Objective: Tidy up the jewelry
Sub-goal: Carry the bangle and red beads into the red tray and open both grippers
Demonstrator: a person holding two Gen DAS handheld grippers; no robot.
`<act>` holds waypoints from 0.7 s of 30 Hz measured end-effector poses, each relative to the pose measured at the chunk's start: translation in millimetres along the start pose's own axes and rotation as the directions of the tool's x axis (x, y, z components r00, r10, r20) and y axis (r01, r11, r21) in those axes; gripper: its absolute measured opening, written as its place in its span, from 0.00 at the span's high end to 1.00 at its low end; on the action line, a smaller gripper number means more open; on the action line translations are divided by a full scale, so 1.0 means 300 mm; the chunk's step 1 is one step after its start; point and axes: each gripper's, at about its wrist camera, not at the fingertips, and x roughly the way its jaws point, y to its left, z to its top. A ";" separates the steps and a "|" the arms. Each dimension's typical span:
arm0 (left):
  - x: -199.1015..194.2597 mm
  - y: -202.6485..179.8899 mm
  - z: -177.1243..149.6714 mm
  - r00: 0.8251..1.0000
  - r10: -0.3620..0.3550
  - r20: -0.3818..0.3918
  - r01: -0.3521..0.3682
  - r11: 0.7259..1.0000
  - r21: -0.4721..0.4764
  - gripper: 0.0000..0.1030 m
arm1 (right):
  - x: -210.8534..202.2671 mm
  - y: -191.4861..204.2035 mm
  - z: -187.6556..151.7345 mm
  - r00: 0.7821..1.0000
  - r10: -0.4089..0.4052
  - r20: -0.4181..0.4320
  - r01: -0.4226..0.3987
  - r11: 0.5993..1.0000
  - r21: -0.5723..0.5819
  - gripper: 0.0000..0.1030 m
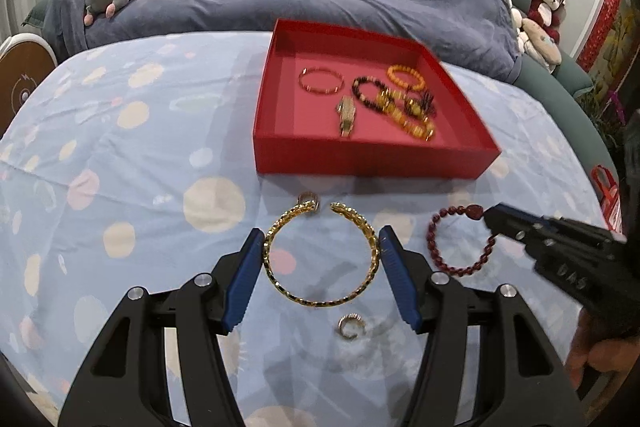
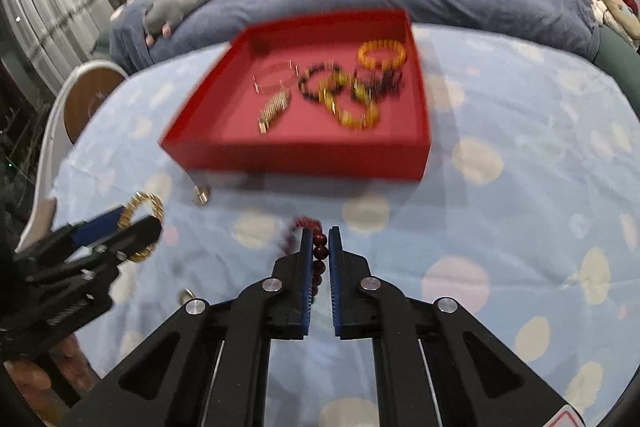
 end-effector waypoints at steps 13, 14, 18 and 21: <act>0.054 -0.042 0.378 0.994 -0.039 0.099 0.033 0.998 0.052 0.45 | -0.034 0.011 0.392 0.988 0.056 0.143 -0.051 0.998 -0.041 0.93; 0.077 -0.050 0.409 0.994 -0.029 0.107 0.021 0.997 0.067 0.45 | -0.006 0.014 0.422 0.988 0.063 0.140 -0.058 0.997 -0.041 0.93; 0.179 -0.060 0.502 0.995 -0.018 0.093 0.011 0.997 0.073 0.45 | 0.119 0.021 0.501 0.992 0.069 0.102 -0.066 0.997 -0.038 0.93; 0.270 -0.061 0.544 0.998 -0.002 0.068 -0.003 0.997 0.071 0.45 | 0.216 0.005 0.528 0.996 0.067 0.058 -0.066 0.998 -0.014 0.93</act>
